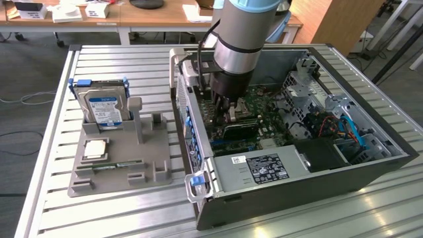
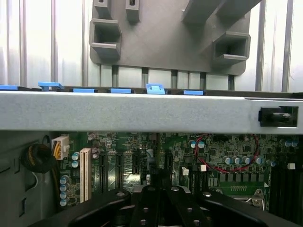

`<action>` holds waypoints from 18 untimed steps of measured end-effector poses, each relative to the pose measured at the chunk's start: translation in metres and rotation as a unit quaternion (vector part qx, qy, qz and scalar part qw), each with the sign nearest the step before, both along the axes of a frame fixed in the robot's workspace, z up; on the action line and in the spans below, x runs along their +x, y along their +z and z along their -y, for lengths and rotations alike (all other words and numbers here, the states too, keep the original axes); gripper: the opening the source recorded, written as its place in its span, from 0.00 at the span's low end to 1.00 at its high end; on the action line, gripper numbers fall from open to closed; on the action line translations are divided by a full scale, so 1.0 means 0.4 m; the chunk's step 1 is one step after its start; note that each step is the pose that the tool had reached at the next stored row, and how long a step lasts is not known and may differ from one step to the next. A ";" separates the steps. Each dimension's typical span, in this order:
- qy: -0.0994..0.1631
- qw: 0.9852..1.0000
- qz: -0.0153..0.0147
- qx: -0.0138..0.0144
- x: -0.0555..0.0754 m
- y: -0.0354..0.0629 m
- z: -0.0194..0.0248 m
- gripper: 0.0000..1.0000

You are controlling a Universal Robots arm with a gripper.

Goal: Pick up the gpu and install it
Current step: 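Press down on the gpu until it lock into place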

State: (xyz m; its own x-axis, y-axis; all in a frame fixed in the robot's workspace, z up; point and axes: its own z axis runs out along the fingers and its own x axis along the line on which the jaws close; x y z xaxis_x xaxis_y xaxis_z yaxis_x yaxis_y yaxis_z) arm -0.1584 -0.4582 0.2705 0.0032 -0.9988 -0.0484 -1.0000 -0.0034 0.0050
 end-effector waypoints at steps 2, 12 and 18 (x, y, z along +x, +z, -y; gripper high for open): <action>0.000 1.000 0.000 0.000 0.000 0.014 0.000 0.11; 0.000 1.000 0.000 0.000 0.003 0.100 0.000 0.11; 0.000 1.000 0.000 0.000 0.004 0.147 0.000 0.11</action>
